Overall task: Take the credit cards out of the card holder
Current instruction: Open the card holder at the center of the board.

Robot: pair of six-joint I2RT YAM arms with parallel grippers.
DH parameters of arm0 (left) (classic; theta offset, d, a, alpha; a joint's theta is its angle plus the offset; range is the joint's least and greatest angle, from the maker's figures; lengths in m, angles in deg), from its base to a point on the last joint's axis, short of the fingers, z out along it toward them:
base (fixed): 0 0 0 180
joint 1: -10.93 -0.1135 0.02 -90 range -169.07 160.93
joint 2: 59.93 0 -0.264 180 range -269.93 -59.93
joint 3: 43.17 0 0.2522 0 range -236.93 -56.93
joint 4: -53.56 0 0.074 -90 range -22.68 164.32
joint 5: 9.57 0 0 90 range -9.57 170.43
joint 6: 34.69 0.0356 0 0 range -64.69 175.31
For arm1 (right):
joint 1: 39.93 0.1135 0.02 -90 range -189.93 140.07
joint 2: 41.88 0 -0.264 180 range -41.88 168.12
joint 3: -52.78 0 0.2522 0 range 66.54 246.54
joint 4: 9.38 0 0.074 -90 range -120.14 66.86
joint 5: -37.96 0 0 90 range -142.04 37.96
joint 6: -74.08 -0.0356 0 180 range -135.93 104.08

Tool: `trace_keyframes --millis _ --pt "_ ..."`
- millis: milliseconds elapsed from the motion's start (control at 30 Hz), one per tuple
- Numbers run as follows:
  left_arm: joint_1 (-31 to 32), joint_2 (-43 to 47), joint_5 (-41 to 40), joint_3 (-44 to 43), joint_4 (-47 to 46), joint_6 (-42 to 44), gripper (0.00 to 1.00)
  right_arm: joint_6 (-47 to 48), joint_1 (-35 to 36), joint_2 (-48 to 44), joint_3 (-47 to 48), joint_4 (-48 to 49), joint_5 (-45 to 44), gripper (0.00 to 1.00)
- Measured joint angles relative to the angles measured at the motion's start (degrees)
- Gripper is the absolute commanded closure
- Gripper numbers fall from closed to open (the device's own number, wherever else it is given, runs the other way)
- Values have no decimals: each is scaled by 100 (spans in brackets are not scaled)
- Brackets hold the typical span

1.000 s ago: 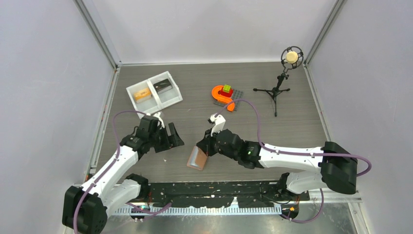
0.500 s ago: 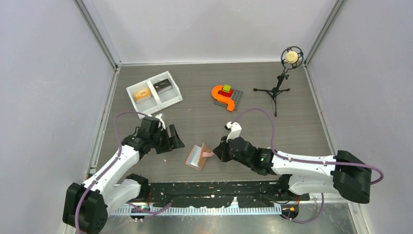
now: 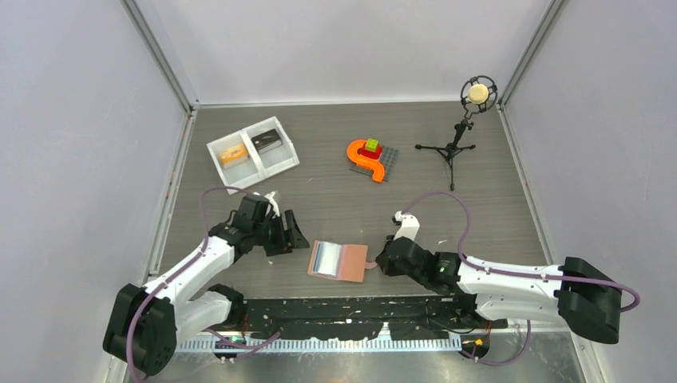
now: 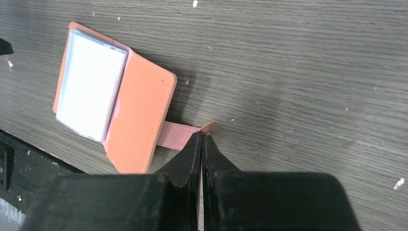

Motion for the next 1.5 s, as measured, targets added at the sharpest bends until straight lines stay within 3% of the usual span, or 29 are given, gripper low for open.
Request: trace_keyframes --millis 200,367,600,700,800,1033,1100,1300,1500 --pt "120 0 94 0 -166 -61 40 -105 0 2 48 -385 -210 93" --pt "162 0 153 2 -313 -107 42 -142 -74 2 52 -538 -286 74" --pt "282 -13 192 2 -391 -127 43 -96 -136 -219 632 -1432 -361 60" --pt "306 -79 195 2 -450 -138 44 -57 -138 -505 1121 -1788 -369 60" --pt "328 -144 197 2 -490 -153 44 7 -140 -719 1541 -1904 -321 67" --pt "334 -50 188 63 -514 -212 44 114 -61 -442 1777 -1375 243 72" --pt "337 35 173 111 -514 -236 44 114 0 -168 1786 -1108 407 68" --pt "339 160 107 203 -501 -256 43 61 140 861 1864 -428 758 42" --pt "348 234 -20 249 -444 -256 43 -111 367 1698 2079 -210 791 32"
